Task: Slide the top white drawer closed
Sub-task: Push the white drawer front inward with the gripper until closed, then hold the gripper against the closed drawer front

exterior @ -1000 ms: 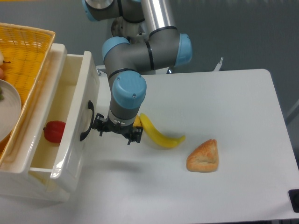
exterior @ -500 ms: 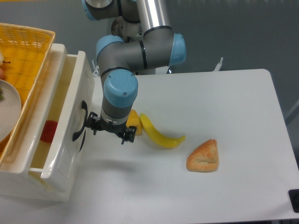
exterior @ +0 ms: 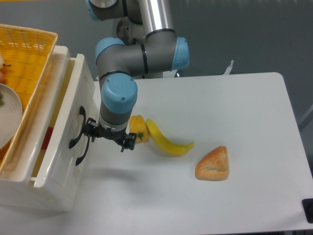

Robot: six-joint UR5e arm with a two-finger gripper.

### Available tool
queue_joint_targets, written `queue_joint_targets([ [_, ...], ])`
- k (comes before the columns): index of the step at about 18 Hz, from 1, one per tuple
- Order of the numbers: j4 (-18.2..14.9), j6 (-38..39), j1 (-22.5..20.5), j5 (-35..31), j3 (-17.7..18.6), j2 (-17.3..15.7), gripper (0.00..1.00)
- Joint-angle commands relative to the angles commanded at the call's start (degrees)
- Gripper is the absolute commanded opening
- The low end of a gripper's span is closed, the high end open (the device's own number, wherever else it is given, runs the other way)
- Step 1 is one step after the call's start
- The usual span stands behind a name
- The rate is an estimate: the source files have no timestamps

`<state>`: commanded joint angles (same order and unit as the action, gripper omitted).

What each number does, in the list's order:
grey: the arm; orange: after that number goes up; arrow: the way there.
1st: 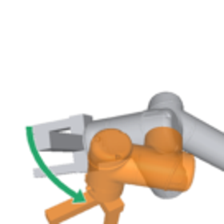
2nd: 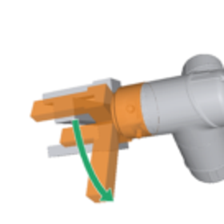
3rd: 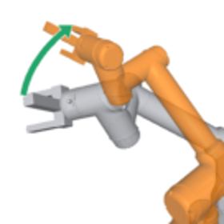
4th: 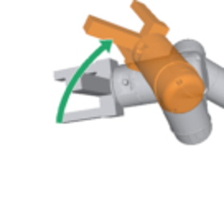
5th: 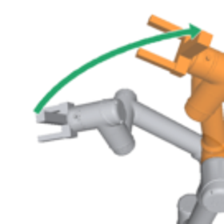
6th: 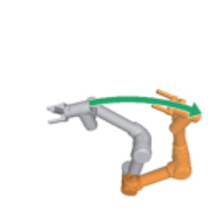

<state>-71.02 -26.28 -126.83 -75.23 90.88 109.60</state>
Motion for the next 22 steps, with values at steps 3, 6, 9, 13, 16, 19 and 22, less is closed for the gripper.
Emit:
queue_joint_targets([
  [3,-0.09,0.0,0.09,0.0,0.0,0.0,1.0],
  [6,0.0,0.0,0.26,0.0,0.0,0.26,1.0],
  [9,-0.09,0.0,0.26,0.0,0.0,0.18,1.0],
  [13,-0.09,0.0,0.35,1.23,0.0,0.09,1.0],
  [16,-0.09,-0.09,0.61,1.67,0.0,0.0,1.0],
  [19,-0.09,-0.09,0.7,1.67,0.0,0.0,1.0],
  [22,-0.09,-0.09,0.79,1.67,0.0,0.0,1.0],
])
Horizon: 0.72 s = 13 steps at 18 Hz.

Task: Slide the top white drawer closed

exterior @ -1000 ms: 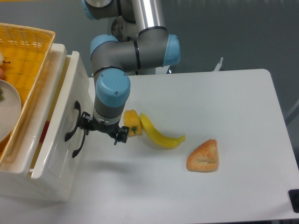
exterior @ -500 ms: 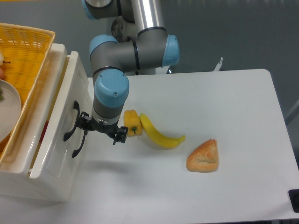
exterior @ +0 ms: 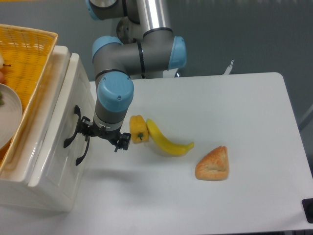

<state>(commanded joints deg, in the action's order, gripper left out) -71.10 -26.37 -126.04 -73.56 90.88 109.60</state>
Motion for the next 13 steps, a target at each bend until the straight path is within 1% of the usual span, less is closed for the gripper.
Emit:
queue_joint_targets([
  [4,-0.09,0.0,-0.09,-0.09,0.0,0.0,1.0],
  [7,0.0,-0.44,-1.14,-0.26,-0.35,0.0,1.0],
  [10,0.35,-1.14,-3.68,-0.61,-2.37,0.0,1.0],
  [13,0.7,-4.38,-6.23,-0.7,-3.16,0.0,1.0],
])
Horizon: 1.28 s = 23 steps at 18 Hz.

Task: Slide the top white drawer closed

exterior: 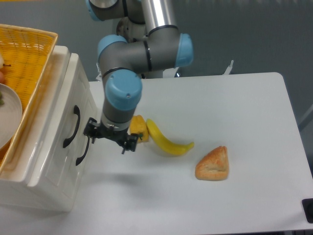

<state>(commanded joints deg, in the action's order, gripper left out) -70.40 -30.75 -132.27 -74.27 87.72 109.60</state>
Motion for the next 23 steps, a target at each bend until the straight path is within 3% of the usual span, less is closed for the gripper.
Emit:
queue_joint_targets([
  [5,0.0,-4.38,-4.49,-0.96,0.0,-0.97,1.0],
  [12,0.09,-20.02,-5.81,-12.65,0.0,-1.93,1.0],
  [20,-0.35,-39.36,-11.34,-13.09,0.26,-2.02,1.0],
  [23,-0.53,-42.72,-12.49,-13.09,0.35,-2.72,1.0],
])
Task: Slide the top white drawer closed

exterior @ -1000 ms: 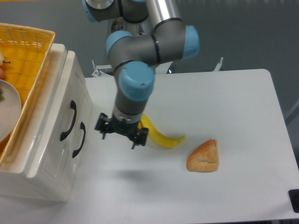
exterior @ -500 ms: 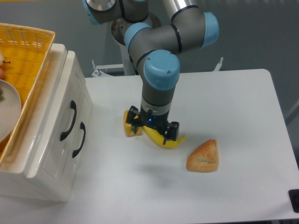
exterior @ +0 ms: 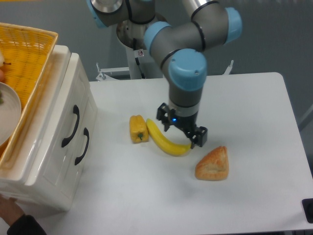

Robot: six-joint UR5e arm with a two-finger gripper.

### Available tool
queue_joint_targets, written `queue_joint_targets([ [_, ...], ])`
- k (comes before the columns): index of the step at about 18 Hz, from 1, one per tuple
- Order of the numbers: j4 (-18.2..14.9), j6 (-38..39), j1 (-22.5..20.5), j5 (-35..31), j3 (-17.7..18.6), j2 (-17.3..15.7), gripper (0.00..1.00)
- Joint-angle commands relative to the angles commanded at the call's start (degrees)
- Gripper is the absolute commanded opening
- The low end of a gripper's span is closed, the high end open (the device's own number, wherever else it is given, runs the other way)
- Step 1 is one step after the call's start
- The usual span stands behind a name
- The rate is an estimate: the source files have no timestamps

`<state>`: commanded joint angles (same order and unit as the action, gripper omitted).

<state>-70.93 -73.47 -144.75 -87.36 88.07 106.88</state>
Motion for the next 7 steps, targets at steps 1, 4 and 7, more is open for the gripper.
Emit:
queue_joint_targets([
  [1,-0.09,0.0,-0.87,0.0,0.0,-0.44,1.0],
  [4,-0.09,-0.18,-1.23,0.0,0.52,-0.62,1.0],
  [7,-0.18,-0.18,-1.15,-0.09,0.88,-0.62,1.0],
])
